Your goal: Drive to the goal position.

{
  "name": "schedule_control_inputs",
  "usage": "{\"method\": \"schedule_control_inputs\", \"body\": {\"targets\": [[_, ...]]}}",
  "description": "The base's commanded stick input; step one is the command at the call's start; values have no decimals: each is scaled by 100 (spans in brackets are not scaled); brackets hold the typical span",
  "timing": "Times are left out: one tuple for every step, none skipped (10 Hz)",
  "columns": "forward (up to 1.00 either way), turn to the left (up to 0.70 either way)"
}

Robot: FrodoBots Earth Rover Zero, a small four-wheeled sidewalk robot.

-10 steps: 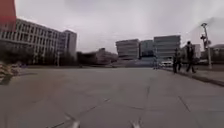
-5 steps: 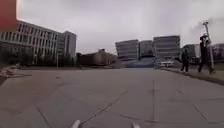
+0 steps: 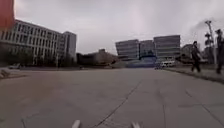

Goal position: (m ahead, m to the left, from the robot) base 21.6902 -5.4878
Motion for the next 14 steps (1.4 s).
{"method": "schedule_control_inputs", "body": {"targets": [[70,-4],[70,-18],[70,-35],[70,-35],[70,-35],[70,-14],[70,0],[70,0],[70,0],[70,0],[70,0],[70,0],[70,0],[70,0]]}}
